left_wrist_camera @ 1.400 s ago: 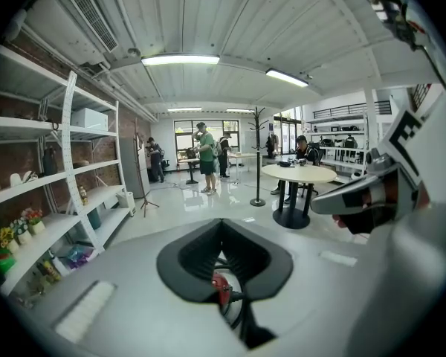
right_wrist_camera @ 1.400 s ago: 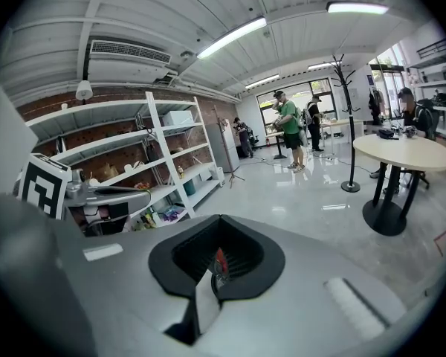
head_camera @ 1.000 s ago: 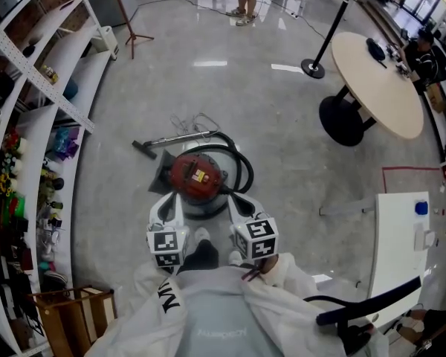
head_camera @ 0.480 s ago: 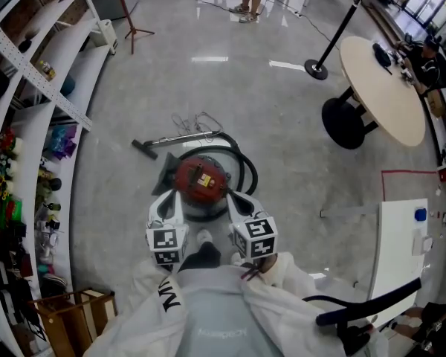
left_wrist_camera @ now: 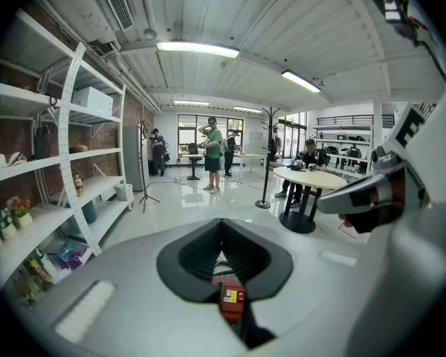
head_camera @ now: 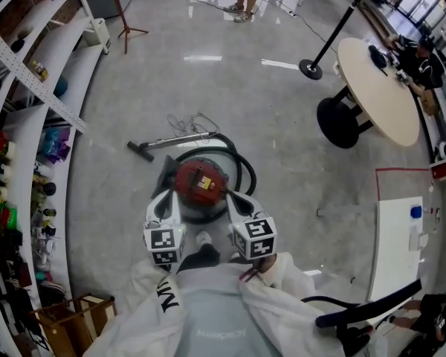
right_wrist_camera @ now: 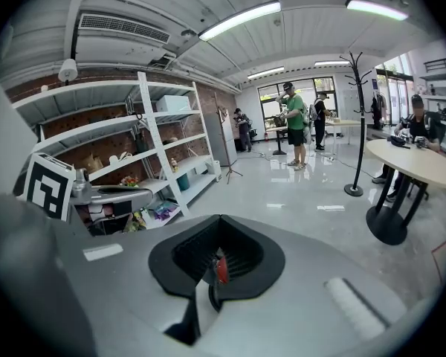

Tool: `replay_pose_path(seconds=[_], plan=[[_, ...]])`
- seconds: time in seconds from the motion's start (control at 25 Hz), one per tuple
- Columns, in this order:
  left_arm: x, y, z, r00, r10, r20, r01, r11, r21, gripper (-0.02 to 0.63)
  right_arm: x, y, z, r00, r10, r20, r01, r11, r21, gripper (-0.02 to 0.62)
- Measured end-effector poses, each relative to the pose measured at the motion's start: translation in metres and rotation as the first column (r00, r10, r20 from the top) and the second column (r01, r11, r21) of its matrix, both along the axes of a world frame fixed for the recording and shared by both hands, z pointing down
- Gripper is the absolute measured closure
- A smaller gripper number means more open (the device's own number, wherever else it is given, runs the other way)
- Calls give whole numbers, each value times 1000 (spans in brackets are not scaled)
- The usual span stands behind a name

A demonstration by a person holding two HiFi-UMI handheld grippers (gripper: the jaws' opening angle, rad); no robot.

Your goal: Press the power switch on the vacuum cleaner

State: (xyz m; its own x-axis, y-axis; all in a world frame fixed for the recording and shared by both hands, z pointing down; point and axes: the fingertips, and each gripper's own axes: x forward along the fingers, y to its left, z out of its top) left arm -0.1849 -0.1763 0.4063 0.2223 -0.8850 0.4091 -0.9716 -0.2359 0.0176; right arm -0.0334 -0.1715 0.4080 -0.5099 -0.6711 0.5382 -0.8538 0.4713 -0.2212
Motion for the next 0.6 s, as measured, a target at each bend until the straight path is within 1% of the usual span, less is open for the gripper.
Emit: replay_pose_path(seconds=[0.16, 0.32, 0.6], plan=[[-4, -5, 8, 1000, 17, -7, -18, 1000, -6, 606, 3, -3, 2, 999, 31, -21, -31, 1000, 0, 594], [-8, -6, 16, 1000, 17, -22, -18, 999, -27, 606, 8, -1, 5, 998, 47, -45, -47, 999, -19, 594], [-7, -12, 32, 1000, 29, -11, -29, 997, -67, 606, 13, -4, 25, 997, 61, -48, -64, 996, -64, 594]])
